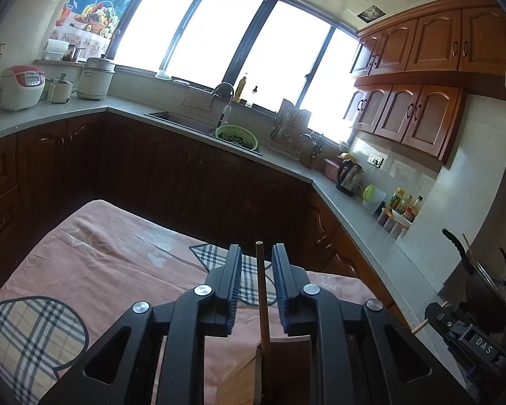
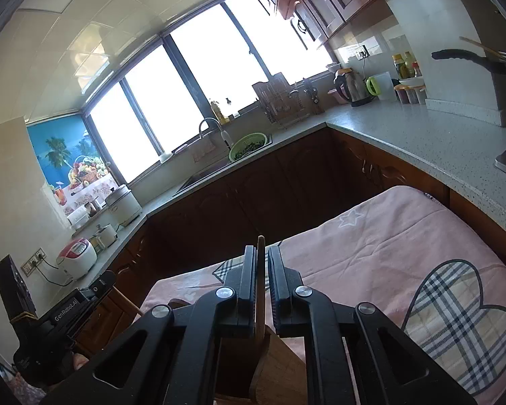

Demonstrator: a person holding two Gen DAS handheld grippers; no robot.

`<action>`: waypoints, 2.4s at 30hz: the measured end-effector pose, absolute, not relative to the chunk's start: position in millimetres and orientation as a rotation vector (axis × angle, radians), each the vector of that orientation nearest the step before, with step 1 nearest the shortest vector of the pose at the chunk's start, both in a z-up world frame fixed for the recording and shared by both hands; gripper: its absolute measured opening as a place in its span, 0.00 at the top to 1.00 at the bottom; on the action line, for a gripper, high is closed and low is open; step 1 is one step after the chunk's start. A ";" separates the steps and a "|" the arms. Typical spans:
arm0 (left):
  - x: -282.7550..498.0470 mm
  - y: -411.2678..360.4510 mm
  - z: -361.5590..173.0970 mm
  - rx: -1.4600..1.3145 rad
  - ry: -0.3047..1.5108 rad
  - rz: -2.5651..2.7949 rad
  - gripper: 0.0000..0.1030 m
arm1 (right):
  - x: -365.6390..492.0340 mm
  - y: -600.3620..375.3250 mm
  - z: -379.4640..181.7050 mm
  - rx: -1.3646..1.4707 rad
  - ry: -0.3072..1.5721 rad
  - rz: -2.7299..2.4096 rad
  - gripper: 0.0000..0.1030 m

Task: Organize utensils
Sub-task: 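Open both tools to drop the chopsticks into the holder, then close the right tool on another chopstick while the left tool grasps one too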

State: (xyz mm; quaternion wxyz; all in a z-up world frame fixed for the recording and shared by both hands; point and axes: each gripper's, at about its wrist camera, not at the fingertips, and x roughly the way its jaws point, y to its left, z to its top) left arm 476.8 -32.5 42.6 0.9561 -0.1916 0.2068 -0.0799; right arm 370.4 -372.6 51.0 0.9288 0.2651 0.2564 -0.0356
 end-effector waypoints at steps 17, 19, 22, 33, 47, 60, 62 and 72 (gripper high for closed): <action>403.4 -6.3 54.9 -0.380 0.437 -0.128 0.19 | 324.3 -379.4 60.8 0.630 0.495 -0.040 0.11; 389.8 -1.0 58.1 -0.379 0.459 -0.138 0.19 | 313.0 -375.9 63.3 0.624 0.498 -0.035 0.07; 364.1 8.2 61.3 -0.367 0.473 -0.138 0.19 | 292.6 -369.1 65.7 0.614 0.500 -0.025 0.06; 279.4 38.7 59.3 -0.358 0.572 -0.131 0.19 | 222.4 -336.1 64.9 0.522 0.558 -0.023 0.06; 236.7 43.7 54.1 -0.344 0.658 -0.132 0.19 | 167.7 -320.2 40.1 0.485 0.657 -0.046 0.06; 241.2 32.5 48.2 -0.322 0.730 -0.136 0.20 | 154.4 -313.1 11.2 0.474 0.743 -0.058 0.06; 244.6 29.7 46.6 -0.314 0.741 -0.137 0.20 | 155.9 -311.1 10.9 0.463 0.747 -0.053 0.06; 266.3 15.9 33.5 -0.289 0.799 -0.150 0.20 | 166.3 -300.9 1.8 0.414 0.798 -0.033 0.12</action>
